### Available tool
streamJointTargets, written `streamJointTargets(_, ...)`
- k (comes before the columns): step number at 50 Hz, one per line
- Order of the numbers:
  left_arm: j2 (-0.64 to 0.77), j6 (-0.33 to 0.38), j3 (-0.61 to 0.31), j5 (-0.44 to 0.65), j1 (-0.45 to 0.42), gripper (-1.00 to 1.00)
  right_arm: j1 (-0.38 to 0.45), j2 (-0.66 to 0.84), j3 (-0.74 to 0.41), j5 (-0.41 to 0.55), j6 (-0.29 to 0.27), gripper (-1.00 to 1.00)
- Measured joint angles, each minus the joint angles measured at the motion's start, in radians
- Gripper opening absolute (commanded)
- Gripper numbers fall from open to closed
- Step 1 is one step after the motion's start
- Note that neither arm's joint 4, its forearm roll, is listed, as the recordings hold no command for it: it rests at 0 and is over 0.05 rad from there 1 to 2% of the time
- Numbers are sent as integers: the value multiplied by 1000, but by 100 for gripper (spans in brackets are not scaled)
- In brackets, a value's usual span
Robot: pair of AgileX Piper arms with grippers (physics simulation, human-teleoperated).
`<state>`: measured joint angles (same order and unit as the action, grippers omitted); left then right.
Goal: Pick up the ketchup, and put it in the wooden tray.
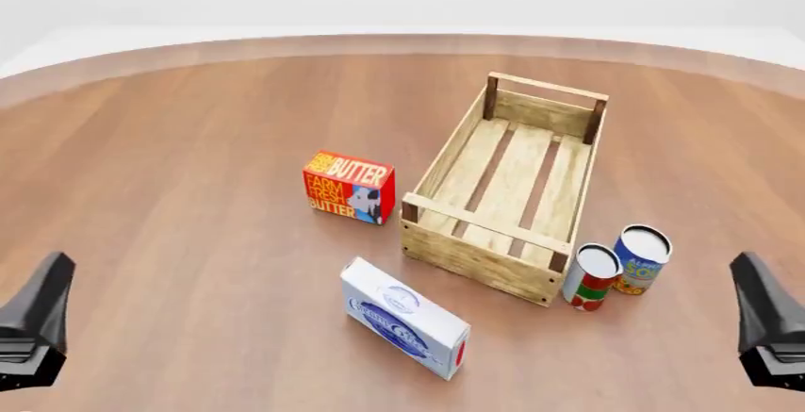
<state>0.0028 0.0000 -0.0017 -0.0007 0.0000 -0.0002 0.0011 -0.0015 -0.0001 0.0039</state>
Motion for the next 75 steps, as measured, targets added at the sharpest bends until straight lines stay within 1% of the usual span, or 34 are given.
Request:
streamJointTargets(12,3,0,-2,-1,0,100,0,10,-4,0,0,100)
streamJointTargets(16,4,0,-2,-1,0,100,7,41,-10,-9,-10,100)
streamJointTargets(21,4,0,-2,-1,0,100,27,95,-23,-20,-36,100)
streamJointTargets(26,4,0,-2,-1,0,100,55,138,-49,-7,-57,100)
streamJointTargets(36,4,0,-3,-1,0,100,117,247,-121,28,-71,100)
streamJointTargets(49,4,0,-3,-1,0,100,250,397,-248,80,-52,100)
streamJointTargets(57,4,0,-3,-1,0,100,335,490,-318,93,-40,100)
streamJointTargets(64,4,0,-3,-1,0,100,414,586,-360,69,-33,100)
streamJointTargets(75,4,0,-3,-1,0,100,536,746,-397,-12,-30,100)
